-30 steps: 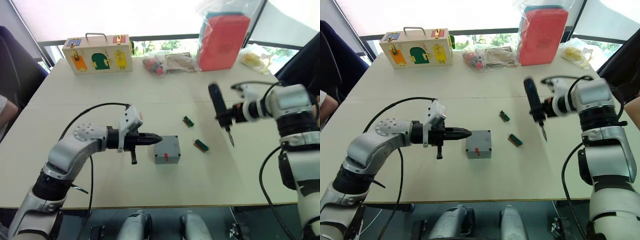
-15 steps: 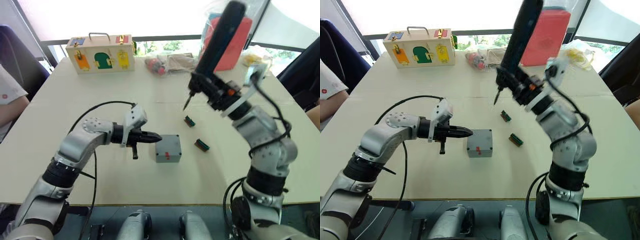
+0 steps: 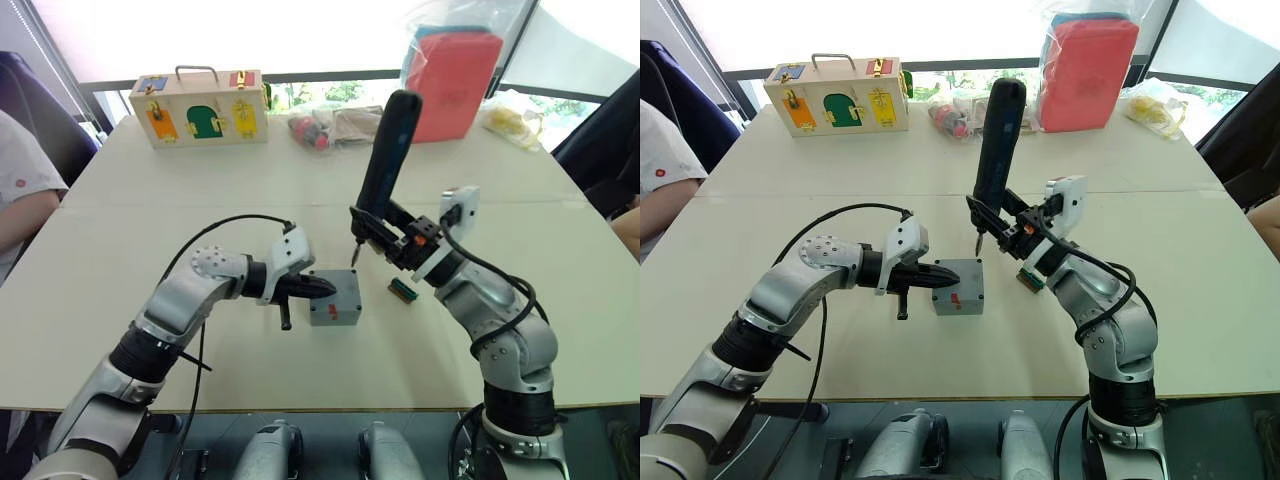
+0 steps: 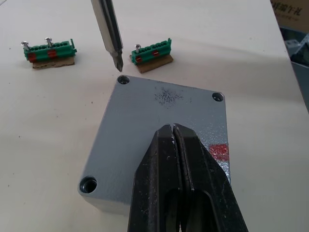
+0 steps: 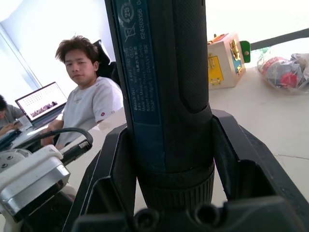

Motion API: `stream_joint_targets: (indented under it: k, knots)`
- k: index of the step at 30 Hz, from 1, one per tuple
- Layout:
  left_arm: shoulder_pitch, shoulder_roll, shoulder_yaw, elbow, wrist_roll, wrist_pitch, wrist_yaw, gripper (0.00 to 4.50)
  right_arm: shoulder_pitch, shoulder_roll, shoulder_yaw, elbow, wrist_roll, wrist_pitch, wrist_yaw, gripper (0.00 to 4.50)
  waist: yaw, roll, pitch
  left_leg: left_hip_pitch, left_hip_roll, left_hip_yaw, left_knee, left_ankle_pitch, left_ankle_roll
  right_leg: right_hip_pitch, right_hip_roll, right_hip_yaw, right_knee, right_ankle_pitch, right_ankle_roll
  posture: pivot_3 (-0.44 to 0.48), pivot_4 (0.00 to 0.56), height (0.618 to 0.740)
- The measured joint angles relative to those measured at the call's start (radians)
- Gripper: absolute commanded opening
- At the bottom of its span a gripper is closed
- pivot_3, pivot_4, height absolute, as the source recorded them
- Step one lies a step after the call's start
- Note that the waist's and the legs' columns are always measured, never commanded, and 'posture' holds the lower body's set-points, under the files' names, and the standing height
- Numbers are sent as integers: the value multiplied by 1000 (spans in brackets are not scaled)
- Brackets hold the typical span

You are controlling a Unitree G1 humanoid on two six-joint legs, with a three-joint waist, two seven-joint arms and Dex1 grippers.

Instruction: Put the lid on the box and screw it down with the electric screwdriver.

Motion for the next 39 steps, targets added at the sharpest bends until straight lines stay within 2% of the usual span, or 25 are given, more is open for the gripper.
stream_joint_targets:
  k: [21,23,29,39]
  knots:
    - [0,9,3,-21,0,43,-10,0,56,-29,54,53,-63,-146,16,1770,1,-2,-1,3,0,0,0,0,0,3,0,0,0,0,0,0,150,740]
    - [0,9,2,-21,0,43,-9,0,68,-30,67,53,-70,-163,17,1770,1,-2,-1,6,0,0,0,0,0,6,0,0,0,0,0,0,150,740]
    - [11,9,-1,-19,20,44,-9,0,116,-26,120,60,-133,-239,4,1770,0,-3,-2,30,1,0,-5,-4,5,31,0,0,-11,-3,0,0,150,740]
    - [21,7,-1,-19,27,42,-5,0,117,-20,163,94,-193,-292,-11,1770,0,-11,-10,32,1,-2,-5,-5,4,33,-3,1,-13,-3,0,0,150,740]
